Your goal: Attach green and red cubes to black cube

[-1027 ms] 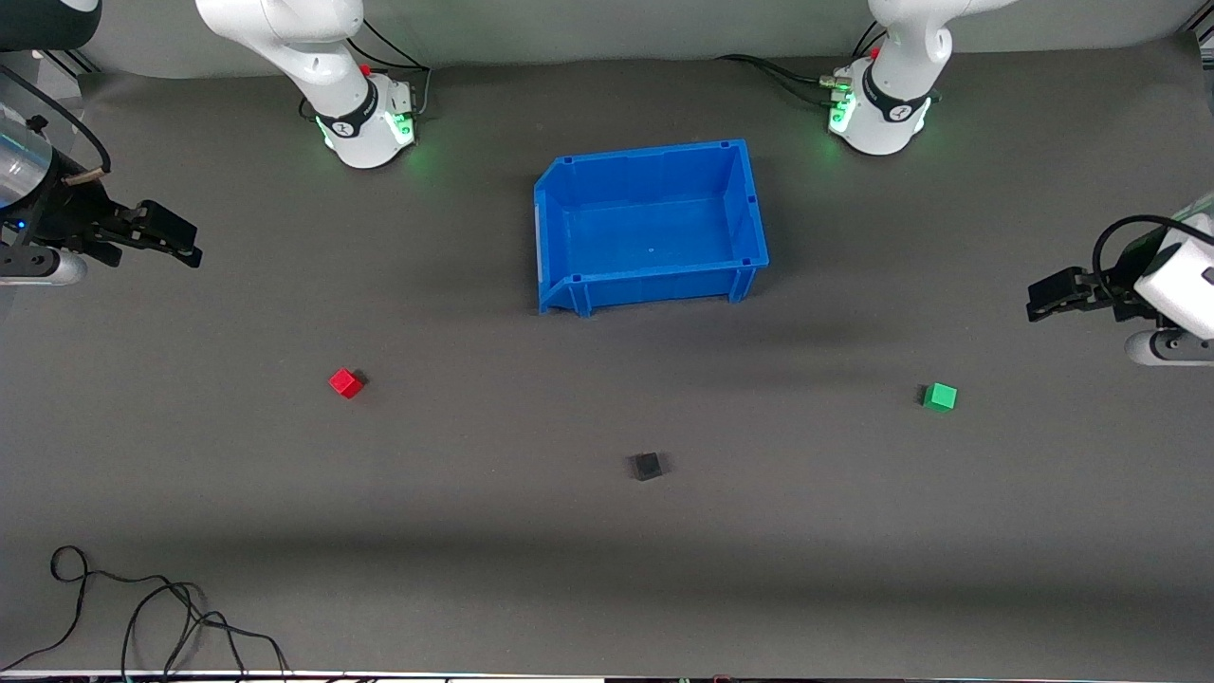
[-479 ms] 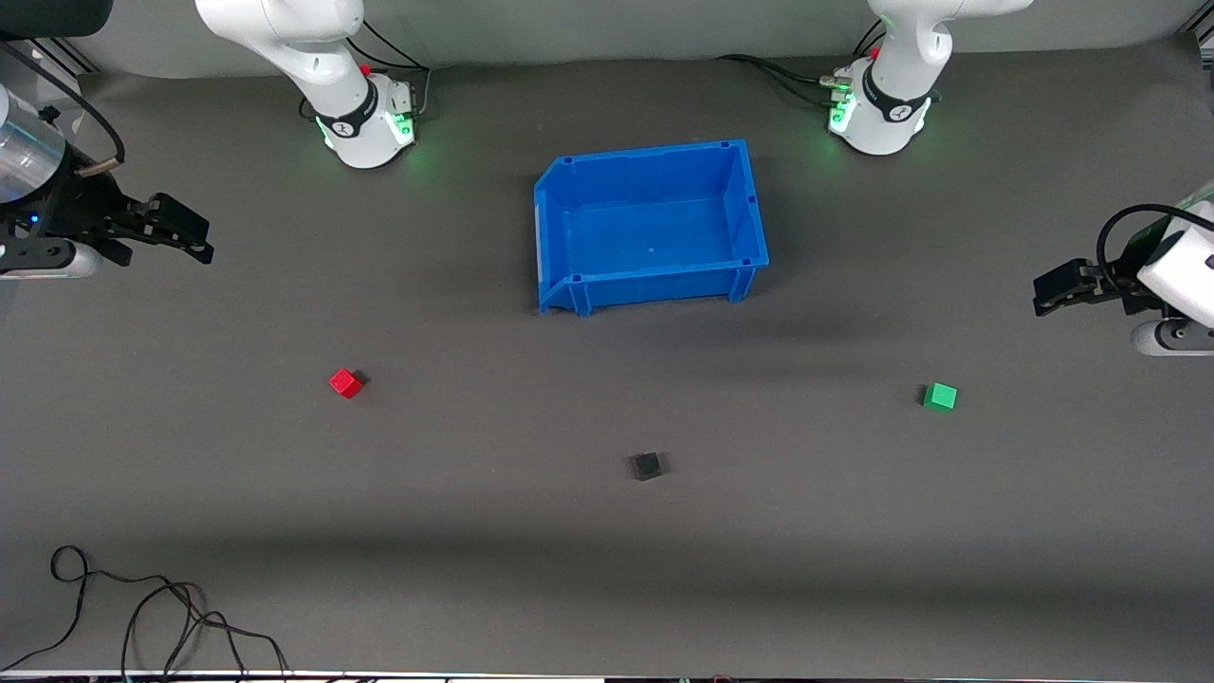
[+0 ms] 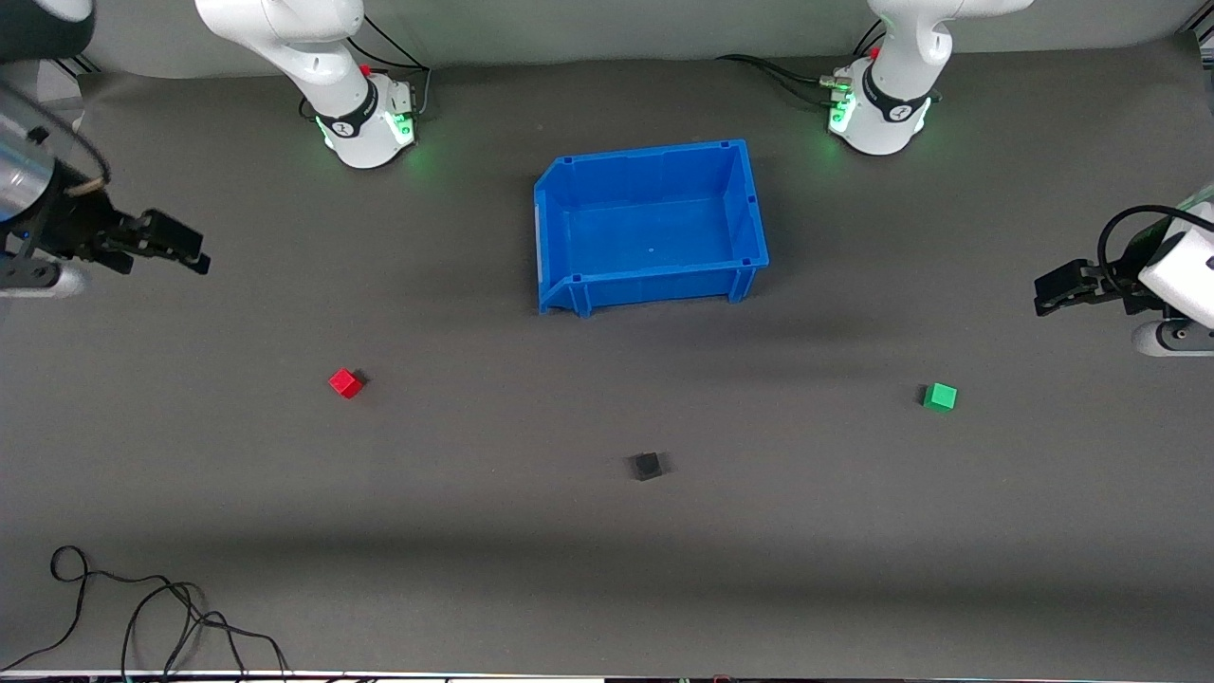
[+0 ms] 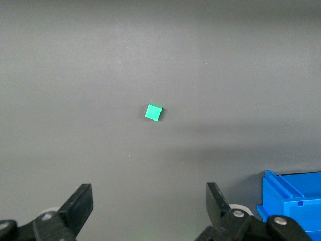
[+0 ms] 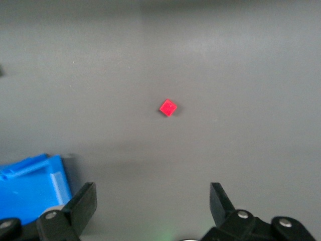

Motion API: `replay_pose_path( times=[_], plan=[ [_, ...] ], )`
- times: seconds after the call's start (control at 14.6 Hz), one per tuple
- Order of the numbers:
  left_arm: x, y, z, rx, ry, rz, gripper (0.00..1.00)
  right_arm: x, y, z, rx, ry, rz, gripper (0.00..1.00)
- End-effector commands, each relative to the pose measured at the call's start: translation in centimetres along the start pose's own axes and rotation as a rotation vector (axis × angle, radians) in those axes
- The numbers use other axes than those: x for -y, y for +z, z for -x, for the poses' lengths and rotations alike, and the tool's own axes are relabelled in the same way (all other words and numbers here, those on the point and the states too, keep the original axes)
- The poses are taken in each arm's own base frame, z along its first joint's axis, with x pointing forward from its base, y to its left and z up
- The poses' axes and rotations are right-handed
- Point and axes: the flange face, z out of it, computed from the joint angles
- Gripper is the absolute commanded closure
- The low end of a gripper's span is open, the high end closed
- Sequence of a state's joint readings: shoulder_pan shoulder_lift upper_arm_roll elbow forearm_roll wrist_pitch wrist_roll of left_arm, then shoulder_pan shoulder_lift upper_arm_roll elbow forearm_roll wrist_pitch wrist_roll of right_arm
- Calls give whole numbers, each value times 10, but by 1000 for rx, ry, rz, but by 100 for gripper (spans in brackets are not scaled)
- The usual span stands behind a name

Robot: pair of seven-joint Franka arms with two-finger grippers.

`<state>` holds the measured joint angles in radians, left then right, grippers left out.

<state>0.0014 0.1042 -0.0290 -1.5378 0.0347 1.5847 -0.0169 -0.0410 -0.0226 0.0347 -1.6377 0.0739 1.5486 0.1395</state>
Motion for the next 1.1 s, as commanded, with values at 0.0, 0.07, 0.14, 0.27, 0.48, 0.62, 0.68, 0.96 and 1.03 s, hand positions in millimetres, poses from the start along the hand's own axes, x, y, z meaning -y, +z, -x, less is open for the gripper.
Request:
replay_pose_path(
  times=[0.0, 0.07, 0.14, 0.27, 0.48, 0.62, 0.68, 0.96, 1.03],
  plan=[
    [-1, -5, 5, -17, -2, 1, 0, -31, 32, -27, 66, 159, -84, 0],
    [0, -10, 4, -20, -8, 19, 0, -35, 43, -35, 72, 188, -82, 0],
    [1, -13, 3, -15, -14, 30, 0, -36, 52, -39, 76, 199, -75, 0],
    [3, -15, 2, -5, -63, 41, 0, -38, 64, -45, 79, 201, -66, 0],
    [21, -17, 2, -1, -299, 73, 0, -42, 92, -55, 133, 246, -52, 1],
    [44, -16, 2, 16, -518, 123, 0, -39, 108, -57, 165, 425, -30, 2],
    [50, -15, 3, 33, -645, 162, 0, -38, 120, -58, 188, 493, -16, 2],
    [75, 7, -2, 144, -1089, 229, 0, -34, 190, -55, 218, 742, 31, 1],
    [76, 16, -5, 168, -1124, 230, 0, -35, 211, -52, 187, 779, 46, 1]
  ],
)
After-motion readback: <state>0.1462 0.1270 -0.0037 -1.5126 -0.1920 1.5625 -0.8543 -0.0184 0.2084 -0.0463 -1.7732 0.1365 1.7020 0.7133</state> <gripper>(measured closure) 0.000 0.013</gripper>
